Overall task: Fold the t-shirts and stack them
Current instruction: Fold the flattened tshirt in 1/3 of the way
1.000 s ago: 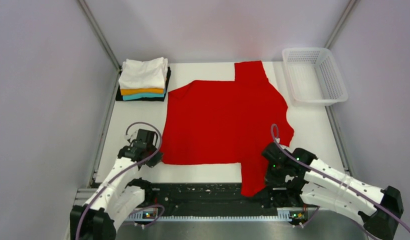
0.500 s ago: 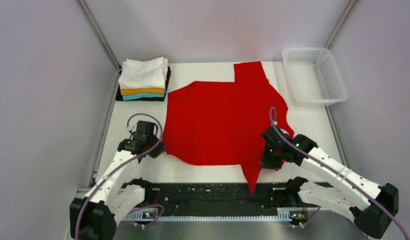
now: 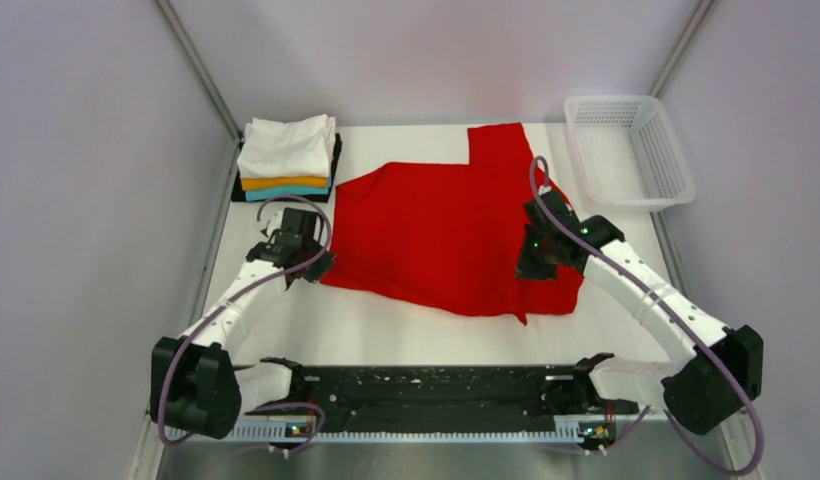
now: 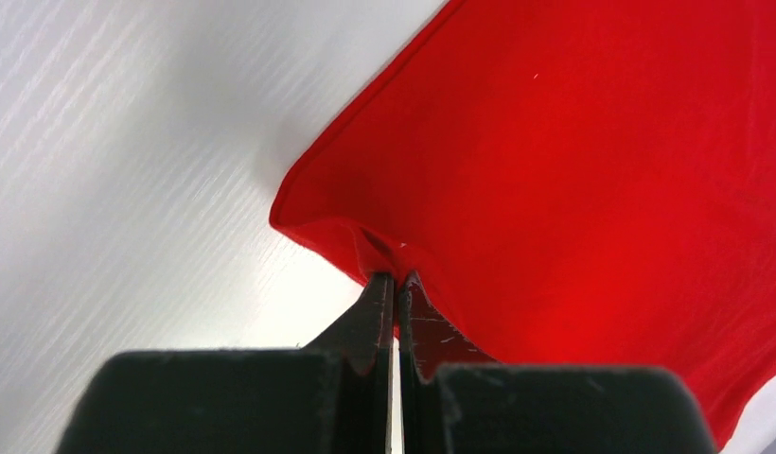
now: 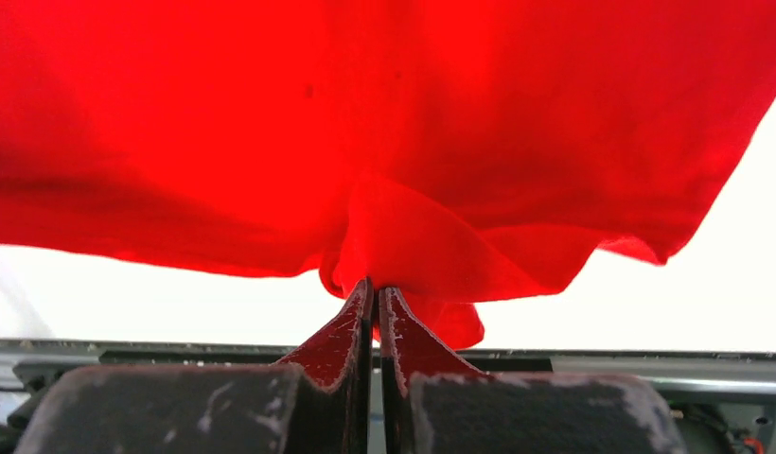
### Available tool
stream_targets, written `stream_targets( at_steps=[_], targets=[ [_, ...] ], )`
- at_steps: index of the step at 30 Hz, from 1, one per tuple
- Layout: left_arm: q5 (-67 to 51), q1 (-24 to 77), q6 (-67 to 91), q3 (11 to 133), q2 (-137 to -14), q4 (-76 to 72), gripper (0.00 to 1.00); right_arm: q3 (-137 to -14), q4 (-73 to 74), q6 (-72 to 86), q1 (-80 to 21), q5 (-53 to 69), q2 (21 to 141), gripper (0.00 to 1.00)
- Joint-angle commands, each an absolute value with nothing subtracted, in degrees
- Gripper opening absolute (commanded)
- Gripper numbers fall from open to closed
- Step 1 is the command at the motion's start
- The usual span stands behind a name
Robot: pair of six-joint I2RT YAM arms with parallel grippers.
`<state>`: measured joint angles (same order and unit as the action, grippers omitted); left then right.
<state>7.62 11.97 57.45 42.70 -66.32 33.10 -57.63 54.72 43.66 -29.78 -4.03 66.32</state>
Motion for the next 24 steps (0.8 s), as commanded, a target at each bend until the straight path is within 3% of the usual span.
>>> stream_targets(
  at_steps=[1, 17, 18, 19, 22, 24],
  targets=[
    [11.4, 10.9, 57.8, 47.8, -69.9, 29.5, 0.0, -63.2, 51.4, 37.9, -25.6, -4.6, 70.9, 0.02],
    [11.2, 5.7, 55.3, 60.9, -92.3, 28.1, 0.0, -80.0, 38.8, 31.9, -12.9, -0.8, 99.6, 0.06],
    [10.8, 5.5, 55.0, 61.6, -93.2, 28.3, 0.07, -81.8, 38.5, 31.6, -12.7, -1.4, 102.0, 0.11],
    [9.8, 5.4, 54.3, 62.3, -94.1, 28.5, 0.27, -84.0, 38.5, 31.1, -12.7, -1.3, 104.0, 0.15],
    [6.8, 5.4, 52.3, 64.3, -95.6, 29.1, 0.42, -89.2, 37.4, 28.9, -12.7, -2.5, 108.4, 0.18],
    [5.4, 5.4, 51.0, 64.7, -95.5, 29.2, 0.54, -92.0, 38.3, 27.3, -12.7, -4.1, 109.3, 0.37]
  ],
)
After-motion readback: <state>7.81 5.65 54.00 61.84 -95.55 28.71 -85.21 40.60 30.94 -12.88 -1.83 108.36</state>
